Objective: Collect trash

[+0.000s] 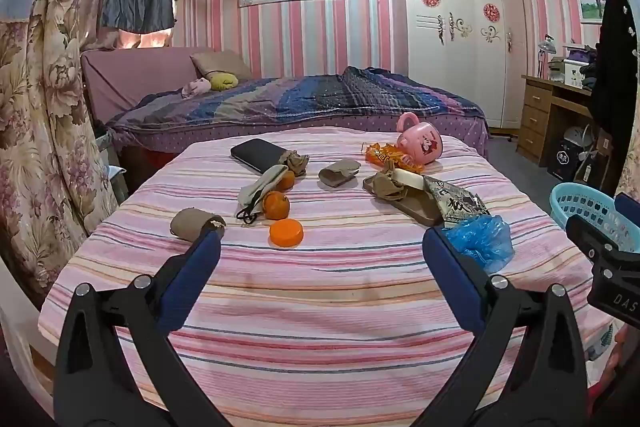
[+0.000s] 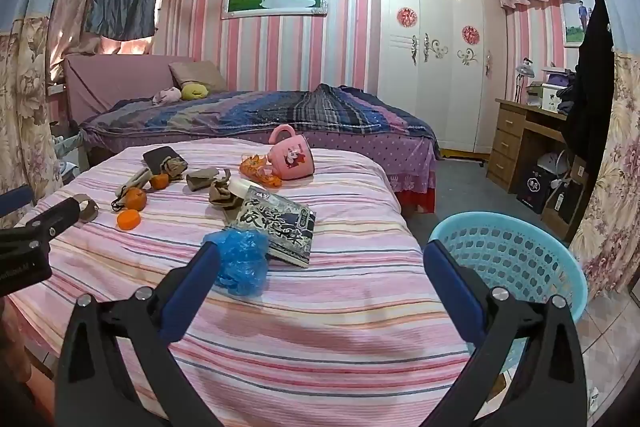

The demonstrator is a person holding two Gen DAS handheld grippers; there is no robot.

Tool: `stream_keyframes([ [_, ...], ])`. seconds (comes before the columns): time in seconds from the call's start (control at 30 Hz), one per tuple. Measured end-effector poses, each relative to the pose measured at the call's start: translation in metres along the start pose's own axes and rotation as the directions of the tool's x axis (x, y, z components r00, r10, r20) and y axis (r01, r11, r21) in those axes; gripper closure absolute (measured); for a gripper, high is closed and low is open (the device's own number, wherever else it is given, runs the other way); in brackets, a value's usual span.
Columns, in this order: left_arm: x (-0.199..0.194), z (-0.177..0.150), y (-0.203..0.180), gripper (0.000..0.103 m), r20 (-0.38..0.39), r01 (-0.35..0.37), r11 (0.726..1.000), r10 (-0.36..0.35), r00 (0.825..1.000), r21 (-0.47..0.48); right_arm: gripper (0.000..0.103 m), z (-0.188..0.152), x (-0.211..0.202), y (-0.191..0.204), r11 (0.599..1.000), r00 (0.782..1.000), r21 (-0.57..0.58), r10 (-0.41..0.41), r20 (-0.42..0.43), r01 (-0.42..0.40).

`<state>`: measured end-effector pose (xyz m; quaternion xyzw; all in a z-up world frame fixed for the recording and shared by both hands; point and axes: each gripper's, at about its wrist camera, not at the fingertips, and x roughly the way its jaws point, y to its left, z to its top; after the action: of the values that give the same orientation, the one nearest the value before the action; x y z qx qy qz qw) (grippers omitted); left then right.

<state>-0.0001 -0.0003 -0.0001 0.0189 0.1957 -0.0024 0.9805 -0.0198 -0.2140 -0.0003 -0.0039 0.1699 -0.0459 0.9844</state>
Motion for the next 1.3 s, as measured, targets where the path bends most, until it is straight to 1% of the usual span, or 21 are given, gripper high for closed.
stream_keyframes([
  [0.17,0.001,0.0,0.004,0.005,-0.003,-0.002,1.0,0.002,1.0,-0.009,0.004,0.0,-0.001,0.0,1.0,1.0,-0.002,-0.002,0.001,0.002],
  [0.33,0.002,0.008,0.01,0.005,-0.007,0.001,1.0,-0.001,1.0,-0.016,0.004,-0.001,0.002,0.0,1.0,1.0,-0.006,-0.007,-0.003,0.007],
  [0.43,-0.001,0.001,0.001,0.005,0.006,-0.008,1.0,0.008,1.0,-0.004,0.004,0.004,-0.001,-0.004,1.0,1.0,-0.005,-0.003,-0.001,0.003],
  [0.47,-0.001,0.002,0.001,0.005,0.004,-0.008,1.0,0.008,1.0,-0.005,0.004,0.006,-0.006,-0.006,1.0,1.0,-0.004,-0.003,-0.001,0.003],
  [0.7,0.001,0.0,0.001,0.005,0.001,-0.022,1.0,0.022,1.0,0.007,0.004,0.003,-0.007,-0.007,1.0,1.0,0.001,-0.001,0.002,0.001],
  [0.9,0.002,-0.001,-0.001,0.005,0.001,-0.02,1.0,0.02,1.0,0.006,0.004,0.0,0.001,-0.004,1.0,1.0,-0.003,-0.009,-0.003,0.009],
  [1.3,0.002,-0.001,-0.001,0.005,0.001,-0.023,1.0,0.023,1.0,0.004,0.004,-0.002,0.003,-0.003,1.0,1.0,-0.006,-0.012,-0.002,0.012],
])
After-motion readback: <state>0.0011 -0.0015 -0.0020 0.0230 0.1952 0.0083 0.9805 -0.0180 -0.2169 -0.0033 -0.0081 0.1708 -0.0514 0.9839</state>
